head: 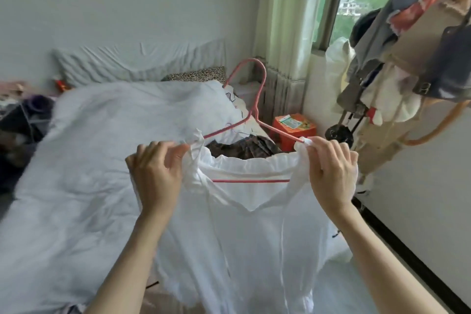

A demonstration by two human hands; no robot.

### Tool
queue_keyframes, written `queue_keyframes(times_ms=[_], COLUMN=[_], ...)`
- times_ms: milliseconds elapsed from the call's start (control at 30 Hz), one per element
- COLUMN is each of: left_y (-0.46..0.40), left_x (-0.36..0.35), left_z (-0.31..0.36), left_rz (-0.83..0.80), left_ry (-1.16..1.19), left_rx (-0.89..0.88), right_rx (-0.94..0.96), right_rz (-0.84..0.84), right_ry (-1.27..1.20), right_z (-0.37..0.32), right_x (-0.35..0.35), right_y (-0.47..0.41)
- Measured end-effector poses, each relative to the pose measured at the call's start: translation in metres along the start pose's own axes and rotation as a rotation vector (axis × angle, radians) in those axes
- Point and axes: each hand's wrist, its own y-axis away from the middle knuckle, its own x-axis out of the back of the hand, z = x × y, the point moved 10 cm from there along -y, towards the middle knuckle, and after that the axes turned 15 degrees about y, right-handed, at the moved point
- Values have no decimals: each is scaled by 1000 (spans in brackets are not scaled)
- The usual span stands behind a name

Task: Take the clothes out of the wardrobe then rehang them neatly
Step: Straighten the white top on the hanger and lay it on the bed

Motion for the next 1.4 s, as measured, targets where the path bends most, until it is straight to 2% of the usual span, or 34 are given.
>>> queue_keyframes(times_ms=[233, 400, 500, 567, 633, 700, 800, 900, 1000, 1100, 1200, 1400], left_y=[-100, -166, -185, -184, -174, -179, -217, -270, -312, -330, -310, -211], left_x=[50, 67, 44, 18, -7, -26, -49, -74, -100, -139, -193, -301], left_z=[-35, -86, -158, -222, -282, -324, -349, -357, -372, -405, -465, -599], left_rz=[262, 360, 265, 125, -8, -74, -77, -14, 76, 89, -30, -395], left_ry=[-140, -190, -204, -214, -200, -164, -150, -155, -148, -154, -165, -247], left_rx=[-132, -182, -124, -15, 100, 169, 130, 20, -6, 19, 140, 359], right_rx=[7, 6, 45, 72, 21, -33, -71, -57, -42, -35, -30, -34], right_rz=[143, 238, 142, -57, -314, -445, -447, -314, -163, -143, -296, -727], right_ry=[-145, -253, -253, -243, -249, -279, -316, -277, -255, -260, -269, -151], right_z=[-98, -162, -200, -223, -235, -245, -258, -268, -273, -273, -269, -238], right_x=[-33, -85, -151, -214, -283, -330, -366, -384, -406, -451, -531, -707], right_y=[-98, -152, -158, -149, -132, -128, -159, -210, -255, -278, -257, -137])
